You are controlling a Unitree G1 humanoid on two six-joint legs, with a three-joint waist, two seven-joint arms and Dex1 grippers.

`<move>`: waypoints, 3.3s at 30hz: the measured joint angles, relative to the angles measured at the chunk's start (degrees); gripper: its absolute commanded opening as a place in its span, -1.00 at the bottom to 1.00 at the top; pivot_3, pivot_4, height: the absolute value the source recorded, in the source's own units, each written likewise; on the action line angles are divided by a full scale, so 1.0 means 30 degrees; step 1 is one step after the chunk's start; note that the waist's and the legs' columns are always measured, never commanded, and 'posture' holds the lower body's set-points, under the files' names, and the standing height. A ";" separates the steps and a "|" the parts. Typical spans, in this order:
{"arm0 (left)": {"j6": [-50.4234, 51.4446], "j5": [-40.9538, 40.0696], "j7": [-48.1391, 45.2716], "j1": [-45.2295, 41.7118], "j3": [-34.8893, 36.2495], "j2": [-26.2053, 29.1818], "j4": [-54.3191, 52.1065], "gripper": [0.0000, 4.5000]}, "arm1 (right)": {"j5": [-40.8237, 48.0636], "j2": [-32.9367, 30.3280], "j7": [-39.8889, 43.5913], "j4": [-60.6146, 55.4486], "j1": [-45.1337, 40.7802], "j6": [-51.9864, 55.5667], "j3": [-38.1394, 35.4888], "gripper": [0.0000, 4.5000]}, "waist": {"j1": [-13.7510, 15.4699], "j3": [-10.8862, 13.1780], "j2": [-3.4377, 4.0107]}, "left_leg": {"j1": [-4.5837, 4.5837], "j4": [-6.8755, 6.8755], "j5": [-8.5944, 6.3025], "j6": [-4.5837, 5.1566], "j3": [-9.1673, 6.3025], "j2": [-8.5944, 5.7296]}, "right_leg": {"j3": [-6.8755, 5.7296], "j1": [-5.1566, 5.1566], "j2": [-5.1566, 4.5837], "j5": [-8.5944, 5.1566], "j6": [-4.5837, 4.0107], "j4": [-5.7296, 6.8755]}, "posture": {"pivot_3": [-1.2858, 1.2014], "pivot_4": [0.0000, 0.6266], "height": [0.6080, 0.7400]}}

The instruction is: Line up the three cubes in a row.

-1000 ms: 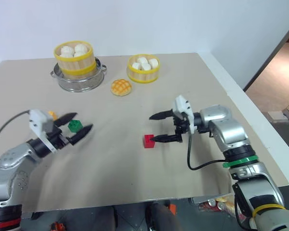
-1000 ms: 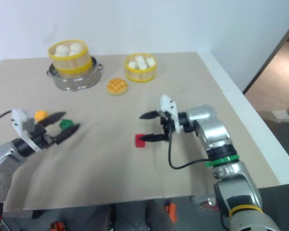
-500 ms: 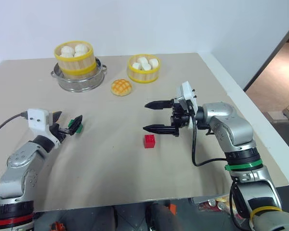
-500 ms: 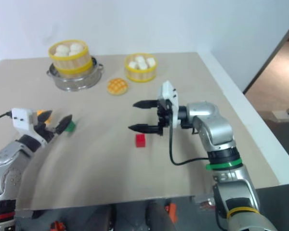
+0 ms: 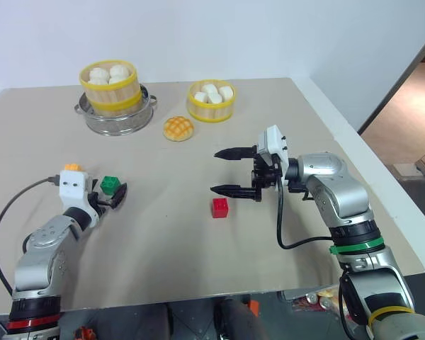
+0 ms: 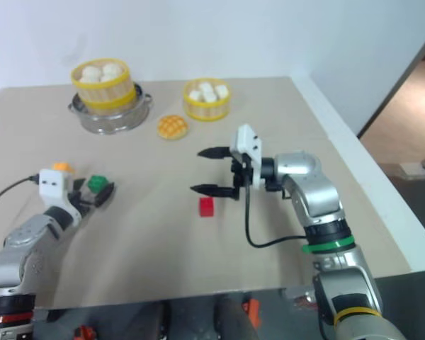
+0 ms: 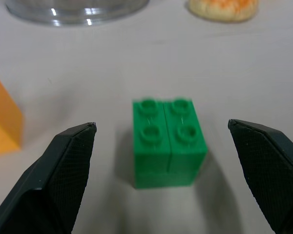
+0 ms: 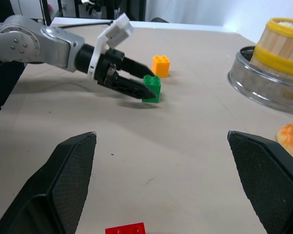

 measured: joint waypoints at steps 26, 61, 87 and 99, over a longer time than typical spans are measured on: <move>-0.4145 0.1024 -1.3301 -0.3637 -0.5991 0.4386 0.1594 -0.41 | -0.0651 -0.0203 0.0265 0.1250 -0.0290 -0.0872 0.0013 1.00 | 0.0008 0.0003 -0.0003 | -0.0002 -0.0032 0.0003 -0.0002 0.0006 -0.0010 | -0.0003 -0.0014 0.0001 -0.0013 -0.0014 -0.0011 | 0.03 -0.52 1.00; -0.4952 0.2982 -1.6278 -0.5948 -0.9217 0.2347 0.4008 -0.41 | -0.0802 -0.0903 0.0081 0.0945 0.0231 -0.0739 0.0074 1.00 | -0.0100 0.0003 -0.0003 | -0.0023 -0.0022 -0.0004 0.0010 0.0006 -0.0008 | 0.0018 -0.0030 0.0013 -0.0024 0.0009 -0.0004 | 0.03 -0.52 1.00; -0.4503 0.3446 -1.6177 -0.5725 -0.8871 0.2998 0.3558 0.99 | 0.0532 -0.0952 0.1408 -0.0049 0.0917 -0.1100 0.0072 1.00 | -0.0168 0.0003 -0.0003 | -0.0010 0.0023 0.0001 0.0015 0.0001 -0.0006 | 0.0020 -0.0008 0.0015 0.0003 0.0018 0.0007 | 0.03 -0.52 1.00; 0.5189 -0.3302 -1.2132 -0.4060 0.0173 0.5742 -0.1024 0.99 | 0.0703 -0.1739 0.1201 -0.0847 0.1545 -0.0995 -0.0397 1.00 | -0.0490 0.0008 -0.0006 | -0.0001 -0.0016 -0.0003 0.0018 -0.0011 0.0007 | 0.0012 -0.0019 0.0016 -0.0024 0.0028 0.0007 | 0.03 -0.52 1.00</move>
